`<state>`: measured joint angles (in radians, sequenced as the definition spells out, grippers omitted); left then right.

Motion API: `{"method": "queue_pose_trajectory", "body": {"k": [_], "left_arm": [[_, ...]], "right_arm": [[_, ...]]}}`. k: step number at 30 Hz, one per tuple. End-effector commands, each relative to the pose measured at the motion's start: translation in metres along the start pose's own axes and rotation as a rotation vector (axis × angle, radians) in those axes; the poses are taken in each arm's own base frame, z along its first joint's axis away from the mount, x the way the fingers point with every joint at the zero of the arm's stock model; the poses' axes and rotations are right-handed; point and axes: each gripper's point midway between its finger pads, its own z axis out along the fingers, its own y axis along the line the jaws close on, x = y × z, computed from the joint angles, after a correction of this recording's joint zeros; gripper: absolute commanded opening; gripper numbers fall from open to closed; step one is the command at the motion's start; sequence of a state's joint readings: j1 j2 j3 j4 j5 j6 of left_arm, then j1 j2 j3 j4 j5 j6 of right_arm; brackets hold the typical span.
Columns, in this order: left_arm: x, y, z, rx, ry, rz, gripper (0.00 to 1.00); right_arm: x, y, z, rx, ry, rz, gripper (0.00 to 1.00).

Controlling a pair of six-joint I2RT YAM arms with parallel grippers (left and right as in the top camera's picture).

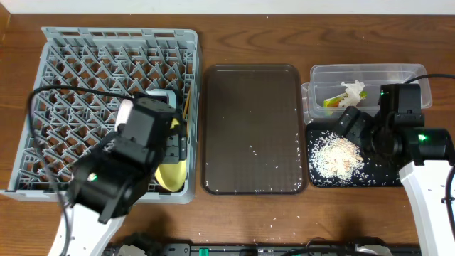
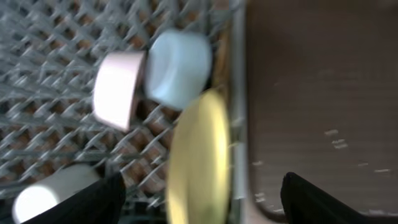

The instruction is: Sort waste into correct bins and load items into the dishwasher

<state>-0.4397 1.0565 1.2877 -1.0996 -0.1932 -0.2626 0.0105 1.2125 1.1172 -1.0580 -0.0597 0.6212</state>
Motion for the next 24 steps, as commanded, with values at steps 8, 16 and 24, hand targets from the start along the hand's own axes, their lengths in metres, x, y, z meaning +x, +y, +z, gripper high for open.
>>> {"method": "queue_pose_trajectory", "body": {"k": [8, 16, 24], "left_arm": [[0.008, -0.064, -0.031, 0.384, 0.055, 0.015, 0.89], [0.008, -0.063, -0.023, 0.358, 0.071, 0.016, 0.9], [0.008, -0.063, -0.023, 0.358, 0.071, 0.016, 0.91]], "right_arm": [[-0.002, -0.002, -0.003, 0.001, -0.01, 0.022, 0.99], [-0.001, -0.002, -0.003, 0.0, -0.01, 0.02, 0.99], [0.006, 0.008, -0.063, -0.115, -0.208, -0.105, 0.99]]}}
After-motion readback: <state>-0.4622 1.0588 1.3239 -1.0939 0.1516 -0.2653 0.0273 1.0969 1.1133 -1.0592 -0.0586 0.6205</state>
